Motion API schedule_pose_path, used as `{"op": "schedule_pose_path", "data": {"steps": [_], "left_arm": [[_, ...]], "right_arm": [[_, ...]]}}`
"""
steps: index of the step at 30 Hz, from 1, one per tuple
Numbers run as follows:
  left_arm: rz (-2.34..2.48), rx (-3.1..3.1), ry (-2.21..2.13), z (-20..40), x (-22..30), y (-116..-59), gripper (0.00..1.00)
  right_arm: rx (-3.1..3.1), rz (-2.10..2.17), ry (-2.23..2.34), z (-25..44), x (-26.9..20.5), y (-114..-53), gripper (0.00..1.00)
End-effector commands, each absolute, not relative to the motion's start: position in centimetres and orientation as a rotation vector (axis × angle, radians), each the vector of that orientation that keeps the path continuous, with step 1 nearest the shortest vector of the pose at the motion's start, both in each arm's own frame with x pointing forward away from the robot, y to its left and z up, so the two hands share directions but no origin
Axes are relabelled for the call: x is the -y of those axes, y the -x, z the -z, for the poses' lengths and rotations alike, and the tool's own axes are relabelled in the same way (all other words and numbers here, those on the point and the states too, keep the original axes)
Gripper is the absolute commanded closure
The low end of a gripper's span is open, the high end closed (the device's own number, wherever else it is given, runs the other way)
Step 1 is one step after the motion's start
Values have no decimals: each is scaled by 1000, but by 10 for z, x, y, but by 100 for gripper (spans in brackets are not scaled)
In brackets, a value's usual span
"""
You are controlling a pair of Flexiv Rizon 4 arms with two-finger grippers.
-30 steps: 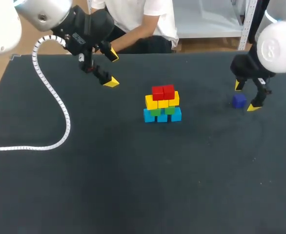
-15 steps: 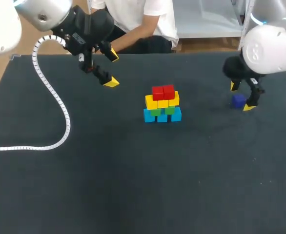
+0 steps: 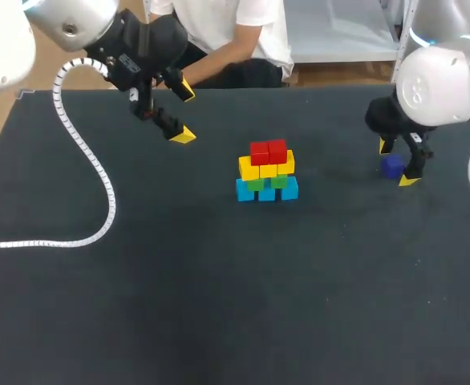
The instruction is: Place the blue cubes, place green cubes on the blue cubes, place the yellow cubes on the green cubes, then place the red cubes on the yellow cubes, and place purple cube on the red cubes.
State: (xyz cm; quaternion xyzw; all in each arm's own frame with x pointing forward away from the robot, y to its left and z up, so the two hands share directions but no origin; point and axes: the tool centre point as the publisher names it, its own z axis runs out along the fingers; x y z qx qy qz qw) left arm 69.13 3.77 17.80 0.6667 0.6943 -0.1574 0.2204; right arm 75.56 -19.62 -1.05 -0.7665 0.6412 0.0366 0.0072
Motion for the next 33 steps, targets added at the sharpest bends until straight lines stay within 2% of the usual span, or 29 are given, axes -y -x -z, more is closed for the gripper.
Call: {"op": "schedule_pose_path", "data": {"steps": [1, 8, 9, 10, 11, 14, 18, 20, 33], "left_arm": [[439, -1917, -1848, -178, -38, -693, 0], [439, -1917, -1848, -178, -38, -693, 0], [439, -1917, -1848, -178, -38, -693, 0], [439, -1917, -1848, -178, -38, -693, 0], [439, -1917, -1848, -178, -38, -693, 0], [439, -1917, -1848, -178, -38, -693, 0], [439, -1917, -1848, -178, -38, -693, 0], [439, -1917, -1848, -178, -38, -693, 0], [439, -1917, -1848, -178, -38, -693, 0]], "right_arm": [[-2003, -111, 2400, 11, 195, -759, 0], [-2008, -109, 2392, 10, 195, -760, 0], [-2008, -110, 2390, 10, 195, -760, 44], [-2009, -110, 2390, 10, 195, -760, 55], [-2010, -112, 2388, 11, 196, -760, 62], [-2016, -117, 2386, 13, 196, -760, 68], [-2019, -123, 2384, 14, 196, -760, 85], [-2019, -124, 2382, 14, 197, -761, 100], [-2043, -119, 2383, 8, 197, -758, 100]]}}
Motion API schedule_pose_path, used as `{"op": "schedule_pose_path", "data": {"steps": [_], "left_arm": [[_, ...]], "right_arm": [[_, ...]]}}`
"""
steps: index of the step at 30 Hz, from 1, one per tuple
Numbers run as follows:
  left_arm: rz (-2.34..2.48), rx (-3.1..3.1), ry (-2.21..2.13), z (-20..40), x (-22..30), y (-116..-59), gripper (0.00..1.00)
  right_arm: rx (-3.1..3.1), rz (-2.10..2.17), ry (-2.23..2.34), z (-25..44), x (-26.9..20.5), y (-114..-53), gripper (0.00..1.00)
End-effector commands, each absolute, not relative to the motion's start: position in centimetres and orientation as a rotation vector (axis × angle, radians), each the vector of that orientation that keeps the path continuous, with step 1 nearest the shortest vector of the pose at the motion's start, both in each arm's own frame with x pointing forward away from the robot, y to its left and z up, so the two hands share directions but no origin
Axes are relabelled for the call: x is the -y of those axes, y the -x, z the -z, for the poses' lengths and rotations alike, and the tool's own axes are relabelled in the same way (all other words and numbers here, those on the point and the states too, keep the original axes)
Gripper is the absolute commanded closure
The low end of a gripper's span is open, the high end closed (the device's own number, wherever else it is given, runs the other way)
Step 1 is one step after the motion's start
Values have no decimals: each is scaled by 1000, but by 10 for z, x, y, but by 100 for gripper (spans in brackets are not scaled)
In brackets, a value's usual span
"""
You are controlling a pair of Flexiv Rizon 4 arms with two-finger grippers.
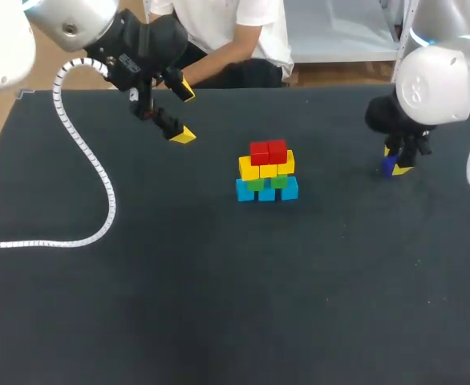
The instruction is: Place the blue cubes, place green cubes on the blue cubes, place the yellow cubes on the green cubes, then place the red cubes on the yellow cubes, and place purple cube on the red cubes.
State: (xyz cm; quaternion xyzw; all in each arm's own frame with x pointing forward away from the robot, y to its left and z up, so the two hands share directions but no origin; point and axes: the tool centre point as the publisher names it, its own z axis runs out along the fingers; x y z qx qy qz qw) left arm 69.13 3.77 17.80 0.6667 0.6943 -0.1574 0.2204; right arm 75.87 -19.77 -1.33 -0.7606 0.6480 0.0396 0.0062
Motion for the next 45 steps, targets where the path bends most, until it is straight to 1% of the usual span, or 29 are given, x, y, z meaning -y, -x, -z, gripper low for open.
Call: {"op": "schedule_pose_path", "data": {"steps": [1, 8, 18, 28, 45], "left_arm": [[439, -1917, -1848, -178, -38, -693, 0], [439, -1917, -1848, -178, -38, -693, 0], [439, -1917, -1848, -178, -38, -693, 0], [439, -1917, -1848, -178, -38, -693, 0], [439, -1917, -1848, -178, -38, -693, 0]], "right_arm": [[-2073, -122, 2373, 6, 197, -758, 100], [-2194, -149, 2289, -22, 193, -749, 100], [-2182, -181, 2181, -66, 178, -735, 100], [-2115, -96, 2199, -106, 154, -723, 100], [-2108, -68, 2189, -139, 105, -701, 100]]}}
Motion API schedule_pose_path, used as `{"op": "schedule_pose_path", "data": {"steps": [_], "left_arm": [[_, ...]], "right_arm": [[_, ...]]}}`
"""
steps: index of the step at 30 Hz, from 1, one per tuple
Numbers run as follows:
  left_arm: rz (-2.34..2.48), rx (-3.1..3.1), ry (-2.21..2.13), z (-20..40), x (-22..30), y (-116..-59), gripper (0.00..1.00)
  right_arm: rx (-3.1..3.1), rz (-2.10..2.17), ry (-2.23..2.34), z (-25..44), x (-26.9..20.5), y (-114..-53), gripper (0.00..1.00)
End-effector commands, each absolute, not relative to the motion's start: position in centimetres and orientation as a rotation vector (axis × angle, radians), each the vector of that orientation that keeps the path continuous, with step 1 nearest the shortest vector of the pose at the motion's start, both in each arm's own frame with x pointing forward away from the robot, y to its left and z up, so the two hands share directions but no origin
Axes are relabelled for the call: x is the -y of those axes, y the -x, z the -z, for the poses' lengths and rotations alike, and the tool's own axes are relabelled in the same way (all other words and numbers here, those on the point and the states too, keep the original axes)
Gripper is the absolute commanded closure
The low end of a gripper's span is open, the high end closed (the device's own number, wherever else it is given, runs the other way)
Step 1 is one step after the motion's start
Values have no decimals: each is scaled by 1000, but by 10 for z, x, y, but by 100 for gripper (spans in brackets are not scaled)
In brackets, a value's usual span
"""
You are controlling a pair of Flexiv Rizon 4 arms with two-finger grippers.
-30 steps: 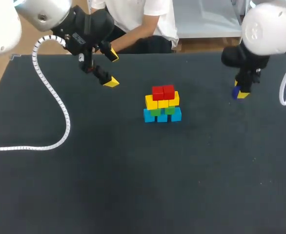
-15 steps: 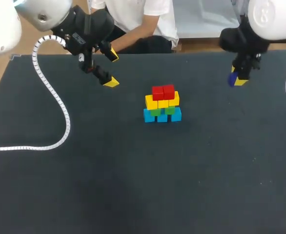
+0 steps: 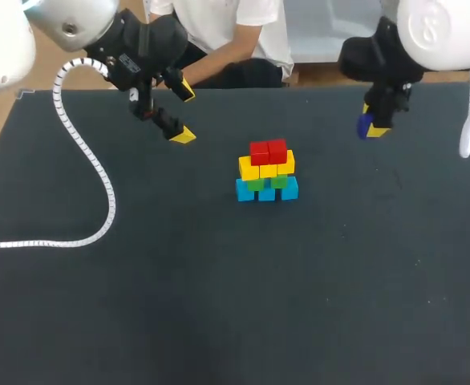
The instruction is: Place the blue cubes, place green cubes on the blue cubes, place the yellow cubes on the green cubes, then place the red cubes on the yellow cubes, and place purple cube on the red cubes.
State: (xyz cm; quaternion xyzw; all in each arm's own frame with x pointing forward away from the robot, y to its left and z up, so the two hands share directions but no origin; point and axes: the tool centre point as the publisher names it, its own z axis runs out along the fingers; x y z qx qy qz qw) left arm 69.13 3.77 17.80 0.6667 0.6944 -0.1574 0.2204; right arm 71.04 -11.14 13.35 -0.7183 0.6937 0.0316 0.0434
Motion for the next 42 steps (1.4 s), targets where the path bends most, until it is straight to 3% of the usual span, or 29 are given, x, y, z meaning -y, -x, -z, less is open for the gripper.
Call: {"op": "schedule_pose_path", "data": {"steps": [1, 32, 42], "left_arm": [[439, -1917, -1848, -178, -38, -693, 0], [439, -1917, -1848, -178, -38, -693, 0], [439, -1917, -1848, -178, -38, -693, 0]], "right_arm": [[-2102, -67, 2191, -141, 101, -699, 100], [-2016, -123, 2201, -151, 82, -689, 100], [-1883, -168, 2296, -156, 25, -691, 100]]}}
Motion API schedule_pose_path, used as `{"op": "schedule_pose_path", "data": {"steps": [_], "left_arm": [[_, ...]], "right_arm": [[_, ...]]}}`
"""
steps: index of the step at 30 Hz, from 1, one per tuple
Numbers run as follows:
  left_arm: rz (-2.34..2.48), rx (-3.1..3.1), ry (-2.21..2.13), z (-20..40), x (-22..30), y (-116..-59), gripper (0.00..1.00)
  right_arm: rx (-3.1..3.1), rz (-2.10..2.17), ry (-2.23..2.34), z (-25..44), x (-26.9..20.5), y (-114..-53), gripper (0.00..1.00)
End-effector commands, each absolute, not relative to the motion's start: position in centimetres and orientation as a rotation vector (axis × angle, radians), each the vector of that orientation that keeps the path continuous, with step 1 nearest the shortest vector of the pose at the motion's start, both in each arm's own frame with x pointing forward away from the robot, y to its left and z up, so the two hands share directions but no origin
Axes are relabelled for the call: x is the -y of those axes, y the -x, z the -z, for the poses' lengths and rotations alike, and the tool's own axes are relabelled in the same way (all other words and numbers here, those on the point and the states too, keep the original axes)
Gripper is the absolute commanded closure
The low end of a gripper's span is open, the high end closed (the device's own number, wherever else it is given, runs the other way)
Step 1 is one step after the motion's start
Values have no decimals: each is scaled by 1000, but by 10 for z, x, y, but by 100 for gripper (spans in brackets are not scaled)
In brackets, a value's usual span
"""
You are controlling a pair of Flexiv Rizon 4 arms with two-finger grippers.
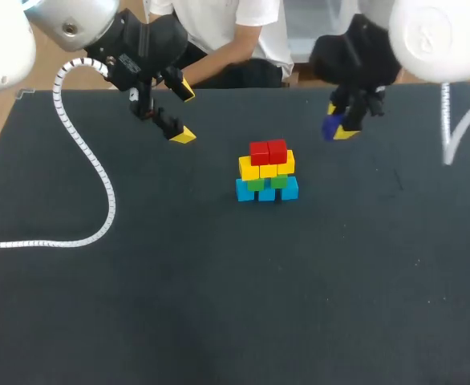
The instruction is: Place the blue cubes, place green cubes on the blue cubes, place the yellow cubes on the green cubes, then place the red cubes on the yellow cubes, and place purple cube on the red cubes.
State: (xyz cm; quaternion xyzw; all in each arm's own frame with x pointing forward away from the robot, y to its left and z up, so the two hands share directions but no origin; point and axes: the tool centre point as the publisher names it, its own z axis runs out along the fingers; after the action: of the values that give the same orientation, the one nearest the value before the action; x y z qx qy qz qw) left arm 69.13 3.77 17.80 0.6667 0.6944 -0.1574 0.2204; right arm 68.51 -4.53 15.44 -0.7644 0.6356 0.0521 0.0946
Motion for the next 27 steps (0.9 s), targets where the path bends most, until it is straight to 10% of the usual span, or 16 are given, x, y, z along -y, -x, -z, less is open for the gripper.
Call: {"op": "schedule_pose_path", "data": {"steps": [1, 27], "left_arm": [[439, -1917, -1848, -178, -38, -693, 0], [439, -1917, -1848, -178, -38, -693, 0]], "right_arm": [[-1868, -172, 2309, -157, 18, -690, 100], [-2019, -143, 2323, -138, -36, -669, 100]]}}
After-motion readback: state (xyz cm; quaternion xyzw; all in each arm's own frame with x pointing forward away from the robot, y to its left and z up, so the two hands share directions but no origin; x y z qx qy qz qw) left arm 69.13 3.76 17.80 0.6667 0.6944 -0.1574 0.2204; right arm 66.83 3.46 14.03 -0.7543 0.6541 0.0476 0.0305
